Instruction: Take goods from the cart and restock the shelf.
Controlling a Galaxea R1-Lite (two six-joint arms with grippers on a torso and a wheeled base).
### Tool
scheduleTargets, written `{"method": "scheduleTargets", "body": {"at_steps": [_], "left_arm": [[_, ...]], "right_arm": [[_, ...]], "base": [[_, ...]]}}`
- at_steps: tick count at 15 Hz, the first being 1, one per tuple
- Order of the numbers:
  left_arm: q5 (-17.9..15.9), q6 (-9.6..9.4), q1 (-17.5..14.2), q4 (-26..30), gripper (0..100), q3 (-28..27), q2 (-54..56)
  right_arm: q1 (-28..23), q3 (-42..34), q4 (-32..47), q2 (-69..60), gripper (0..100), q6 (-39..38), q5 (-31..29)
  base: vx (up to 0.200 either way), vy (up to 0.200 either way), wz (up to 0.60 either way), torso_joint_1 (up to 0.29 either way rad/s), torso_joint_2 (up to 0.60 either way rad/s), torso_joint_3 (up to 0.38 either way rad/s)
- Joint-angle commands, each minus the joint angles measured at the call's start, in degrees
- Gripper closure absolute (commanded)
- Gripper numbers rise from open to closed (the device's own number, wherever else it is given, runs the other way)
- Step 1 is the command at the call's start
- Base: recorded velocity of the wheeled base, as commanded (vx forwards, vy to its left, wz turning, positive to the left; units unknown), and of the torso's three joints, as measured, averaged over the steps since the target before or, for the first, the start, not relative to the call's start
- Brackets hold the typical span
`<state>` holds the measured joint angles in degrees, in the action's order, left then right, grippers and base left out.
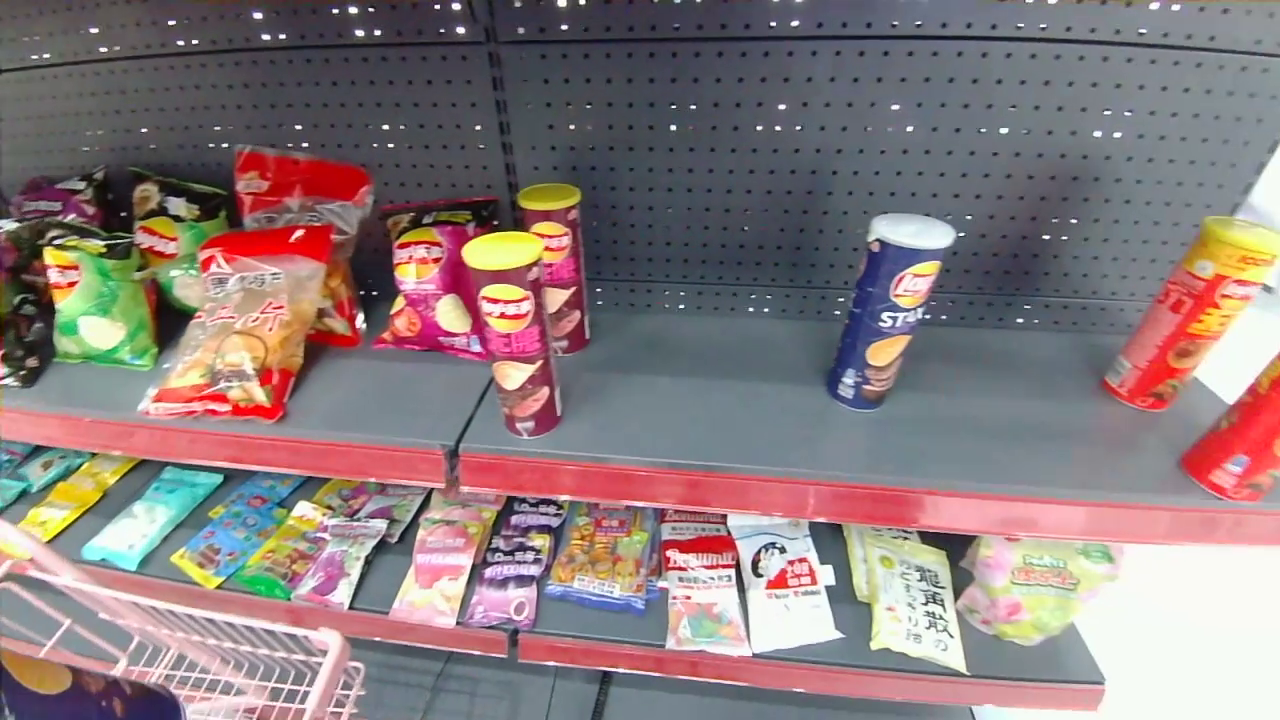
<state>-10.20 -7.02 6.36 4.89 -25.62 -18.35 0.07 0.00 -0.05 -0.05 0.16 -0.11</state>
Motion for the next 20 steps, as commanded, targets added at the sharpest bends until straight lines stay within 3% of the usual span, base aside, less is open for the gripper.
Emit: {"method": "scheduleTargets", "body": {"at_steps": [1,4,6,15,20], "left_arm": [[0.1,-0.80,-0.2,0.6,100,0.0,0.0],[0.2,-2.91,-0.2,0.8,100,-0.2,-0.2],[0.2,-3.35,-0.2,0.8,100,-0.1,-0.2],[0.1,-3.35,-0.2,0.9,100,0.1,0.2],[0.2,-3.44,-0.2,0.8,100,1.1,0.4]], "right_arm": [[-0.1,0.0,0.0,0.0,0,0.0,0.0],[-0.1,0.0,0.0,0.0,0,0.1,0.0],[0.0,0.0,0.0,0.0,0,0.1,0.0],[-0.1,0.0,0.0,0.0,0,0.1,0.0],[-0.1,0.0,0.0,0.0,0,0.1,0.0]], "base": [[0.000,0.000,0.00,0.000,0.00,0.000],[0.000,0.000,0.00,0.000,0.00,0.000],[0.000,0.000,0.00,0.000,0.00,0.000],[0.000,0.000,0.00,0.000,0.00,0.000],[0.200,0.000,0.00,0.000,0.00,0.004]]}}
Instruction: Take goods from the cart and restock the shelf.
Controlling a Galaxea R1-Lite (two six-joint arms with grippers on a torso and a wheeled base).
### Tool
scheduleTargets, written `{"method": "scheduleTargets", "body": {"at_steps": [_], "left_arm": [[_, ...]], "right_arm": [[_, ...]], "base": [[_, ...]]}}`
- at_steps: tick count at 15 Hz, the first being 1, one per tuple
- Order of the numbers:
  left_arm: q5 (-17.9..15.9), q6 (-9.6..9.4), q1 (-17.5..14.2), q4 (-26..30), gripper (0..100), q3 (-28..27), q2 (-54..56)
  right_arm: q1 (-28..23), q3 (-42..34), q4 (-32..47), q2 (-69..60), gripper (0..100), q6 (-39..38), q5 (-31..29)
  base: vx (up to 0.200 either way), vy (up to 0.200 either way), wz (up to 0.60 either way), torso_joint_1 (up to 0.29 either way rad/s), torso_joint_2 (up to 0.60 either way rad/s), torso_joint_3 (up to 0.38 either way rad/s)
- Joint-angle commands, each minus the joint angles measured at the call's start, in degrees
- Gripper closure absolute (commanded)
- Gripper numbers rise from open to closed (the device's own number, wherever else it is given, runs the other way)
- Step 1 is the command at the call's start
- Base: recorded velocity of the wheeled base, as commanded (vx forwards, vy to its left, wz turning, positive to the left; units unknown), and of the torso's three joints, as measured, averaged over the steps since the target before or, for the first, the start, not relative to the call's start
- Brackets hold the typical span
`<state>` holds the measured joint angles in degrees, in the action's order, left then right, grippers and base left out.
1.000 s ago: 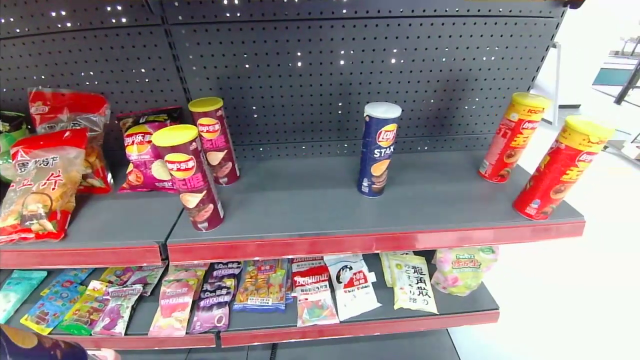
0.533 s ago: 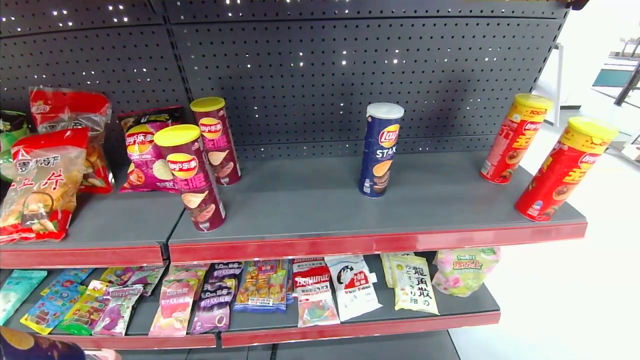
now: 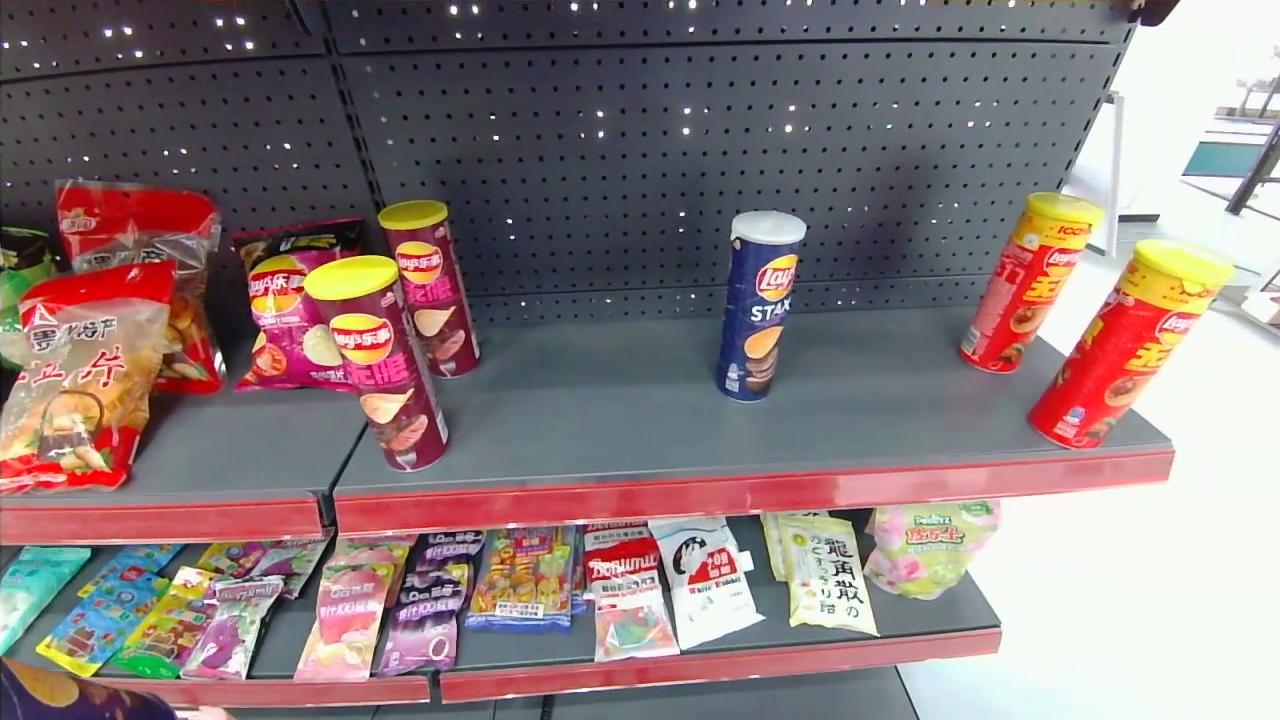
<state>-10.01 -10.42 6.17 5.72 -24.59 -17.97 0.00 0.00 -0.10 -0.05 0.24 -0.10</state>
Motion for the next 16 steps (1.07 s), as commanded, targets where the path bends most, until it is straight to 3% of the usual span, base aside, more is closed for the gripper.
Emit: {"method": "scheduleTargets", "body": {"at_steps": [1,16], "left_arm": [[0.0,0.05,0.0,0.1,100,0.2,0.0],[0.1,0.05,0.0,2.1,100,1.4,3.9]], "right_arm": [[0.1,0.0,0.0,0.0,0,0.0,0.0],[0.0,0.0,0.0,0.0,0,-0.1,0.2]], "base": [[0.200,0.000,0.00,-0.007,-0.01,0.007],[0.013,0.000,0.00,0.000,0.00,0.000]]}}
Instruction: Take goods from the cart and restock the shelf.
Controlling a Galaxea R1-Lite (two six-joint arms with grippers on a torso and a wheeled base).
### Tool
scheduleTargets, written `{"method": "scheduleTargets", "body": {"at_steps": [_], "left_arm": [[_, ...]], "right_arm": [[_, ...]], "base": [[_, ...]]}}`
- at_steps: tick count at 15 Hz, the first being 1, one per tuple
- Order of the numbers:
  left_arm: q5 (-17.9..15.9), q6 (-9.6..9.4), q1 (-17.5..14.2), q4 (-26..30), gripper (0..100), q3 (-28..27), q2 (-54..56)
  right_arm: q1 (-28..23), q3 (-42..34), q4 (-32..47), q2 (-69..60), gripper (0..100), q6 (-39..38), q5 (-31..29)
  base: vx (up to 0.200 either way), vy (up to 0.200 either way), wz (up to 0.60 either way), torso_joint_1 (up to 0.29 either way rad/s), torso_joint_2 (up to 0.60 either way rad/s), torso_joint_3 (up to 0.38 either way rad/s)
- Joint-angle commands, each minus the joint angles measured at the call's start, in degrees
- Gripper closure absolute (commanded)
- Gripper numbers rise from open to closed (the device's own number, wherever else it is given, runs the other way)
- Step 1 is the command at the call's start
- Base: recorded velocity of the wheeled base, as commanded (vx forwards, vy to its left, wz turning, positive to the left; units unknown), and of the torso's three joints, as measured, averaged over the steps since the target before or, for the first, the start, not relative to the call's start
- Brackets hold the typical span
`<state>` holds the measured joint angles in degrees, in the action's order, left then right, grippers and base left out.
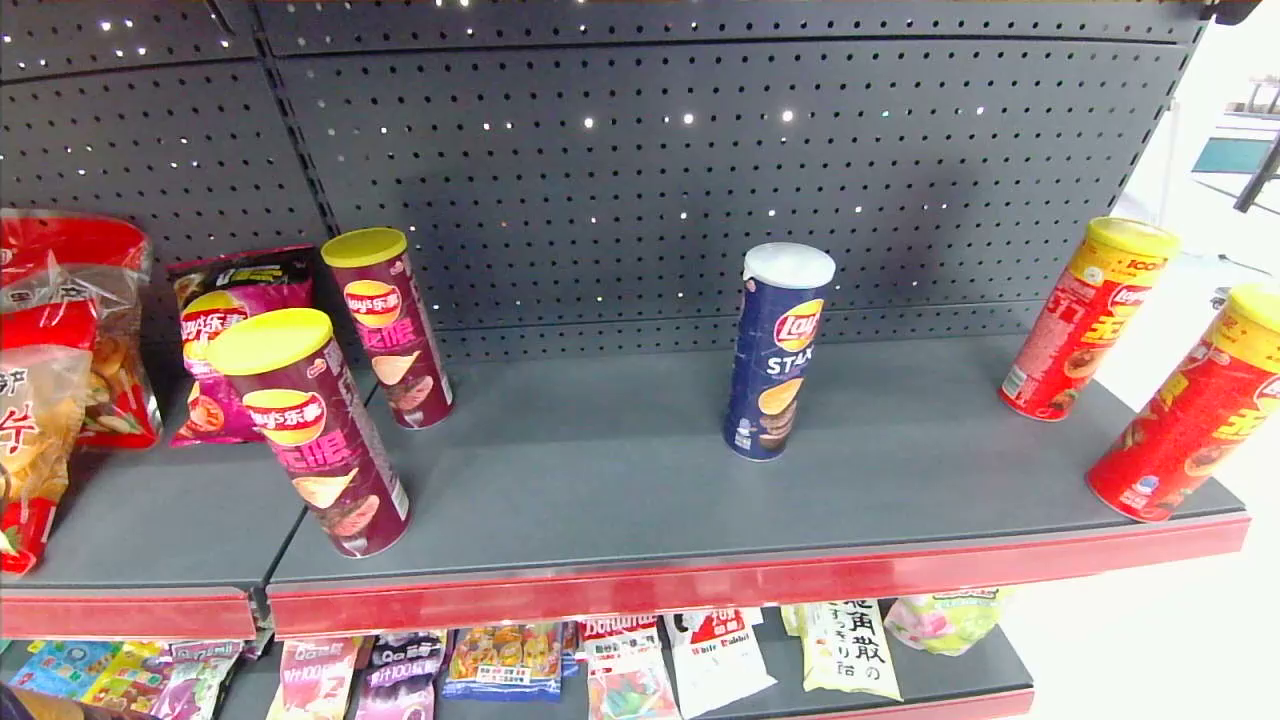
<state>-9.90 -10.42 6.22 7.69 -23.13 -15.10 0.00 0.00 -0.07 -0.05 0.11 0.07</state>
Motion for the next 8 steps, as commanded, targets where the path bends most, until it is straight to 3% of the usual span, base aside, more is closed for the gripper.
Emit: {"method": "scheduleTargets", "body": {"at_steps": [1,6,8], "left_arm": [[0.0,-0.04,-0.1,0.2,100,-0.1,1.1],[-0.3,0.49,0.1,2.3,100,0.6,5.3],[-0.3,1.81,0.1,2.4,100,0.8,5.7]], "right_arm": [[0.0,0.0,0.0,0.0,0,0.1,0.0],[0.0,0.0,0.0,0.0,0,0.2,0.0],[0.0,0.0,0.0,0.0,0,0.2,0.0]], "base": [[0.000,0.000,0.00,0.000,0.00,0.000],[0.000,0.000,0.00,0.000,0.00,0.000],[0.000,0.000,0.00,0.000,0.00,0.000]]}}
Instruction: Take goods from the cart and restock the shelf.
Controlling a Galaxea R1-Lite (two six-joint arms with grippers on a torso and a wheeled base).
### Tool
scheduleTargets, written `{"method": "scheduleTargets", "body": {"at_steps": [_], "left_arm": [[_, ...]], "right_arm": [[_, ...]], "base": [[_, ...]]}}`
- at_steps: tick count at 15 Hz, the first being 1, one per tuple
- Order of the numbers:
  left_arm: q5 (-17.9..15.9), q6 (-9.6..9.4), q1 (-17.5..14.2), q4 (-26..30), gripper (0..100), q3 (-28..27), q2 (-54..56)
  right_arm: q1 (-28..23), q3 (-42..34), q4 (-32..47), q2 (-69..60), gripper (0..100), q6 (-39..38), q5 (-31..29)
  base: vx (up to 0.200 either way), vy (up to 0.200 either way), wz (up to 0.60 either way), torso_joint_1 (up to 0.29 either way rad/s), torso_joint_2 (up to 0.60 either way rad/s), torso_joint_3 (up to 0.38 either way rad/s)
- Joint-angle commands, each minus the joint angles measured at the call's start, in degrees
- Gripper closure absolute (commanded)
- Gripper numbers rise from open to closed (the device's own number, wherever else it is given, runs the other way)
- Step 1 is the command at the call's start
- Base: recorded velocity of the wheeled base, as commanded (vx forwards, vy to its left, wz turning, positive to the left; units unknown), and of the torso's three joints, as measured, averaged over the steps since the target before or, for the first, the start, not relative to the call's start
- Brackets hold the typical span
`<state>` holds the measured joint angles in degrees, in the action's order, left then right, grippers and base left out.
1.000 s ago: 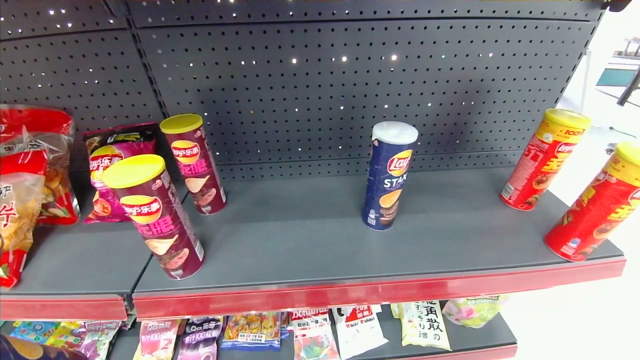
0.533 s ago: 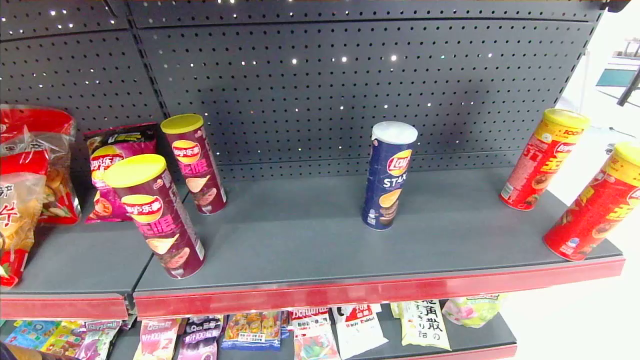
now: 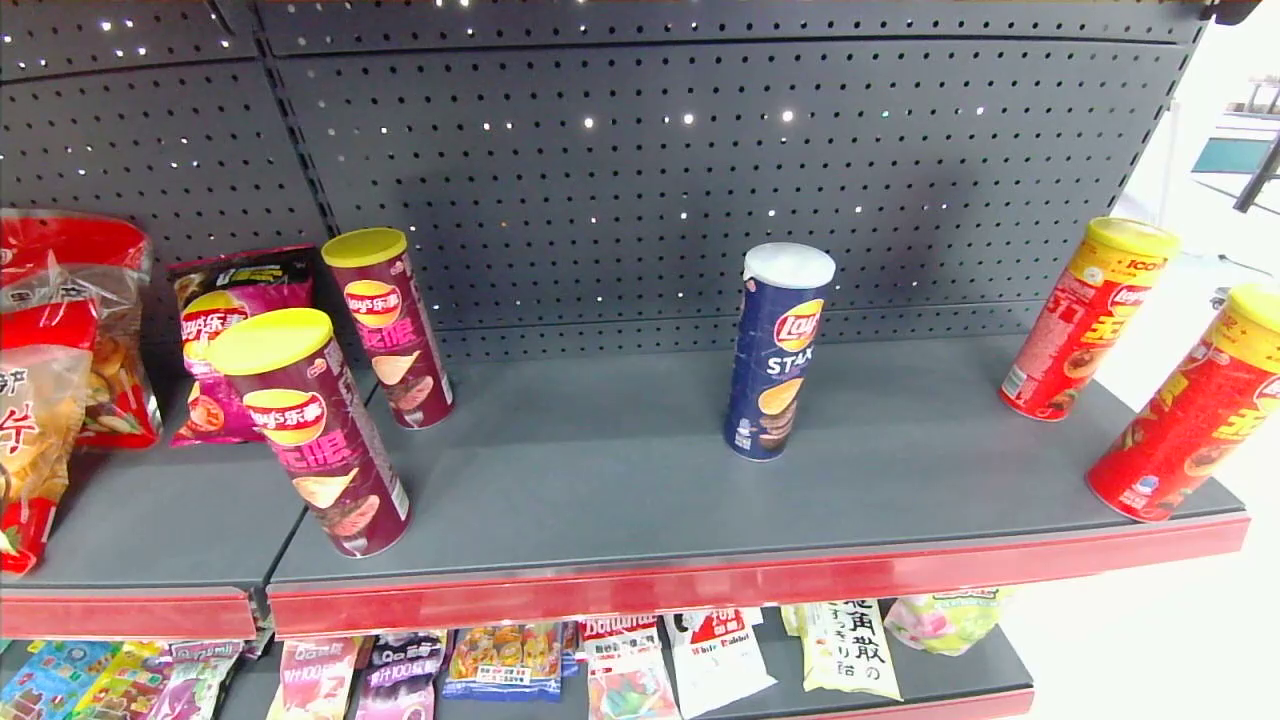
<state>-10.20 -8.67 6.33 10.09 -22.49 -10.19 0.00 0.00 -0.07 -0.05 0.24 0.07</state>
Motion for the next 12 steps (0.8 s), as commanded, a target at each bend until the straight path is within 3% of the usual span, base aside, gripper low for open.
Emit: {"method": "scheduleTargets", "body": {"at_steps": [1,5,7,9,10,11,12], "left_arm": [[-0.2,0.76,0.0,0.1,100,0.2,1.0],[-0.9,1.55,0.3,-0.1,100,-0.4,0.0],[-1.0,9.28,0.3,-0.3,100,-4.1,-4.5],[-0.6,9.02,0.2,-0.3,100,-4.7,-5.4],[-0.5,6.91,-0.3,0.0,100,-4.6,-5.1],[-0.6,3.83,-0.4,0.4,100,-4.4,-5.0],[-0.5,3.22,-0.4,0.7,100,-4.1,-5.1]], "right_arm": [[0.0,0.0,0.0,0.0,0,0.0,0.0],[0.0,0.0,0.0,0.0,0,0.0,0.0],[0.0,0.0,0.0,0.0,0,0.1,0.0],[0.0,0.1,-0.1,0.0,0,-0.7,0.1],[0.0,0.1,-0.7,0.0,0,-0.4,1.4],[0.7,7.9,-0.6,5.1,0,-1.0,6.0],[1.3,19.5,-0.3,17.1,0,-4.5,7.3]], "base": [[0.000,0.000,0.00,0.000,0.00,0.000],[0.000,0.000,0.00,0.000,0.00,0.000],[0.000,0.000,0.00,0.000,0.00,0.000],[0.000,0.000,0.00,0.000,0.00,0.000],[0.000,0.000,0.00,0.000,0.00,0.000],[0.000,0.000,0.00,0.000,0.00,0.000],[0.000,0.000,0.00,0.000,0.00,0.000]]}}
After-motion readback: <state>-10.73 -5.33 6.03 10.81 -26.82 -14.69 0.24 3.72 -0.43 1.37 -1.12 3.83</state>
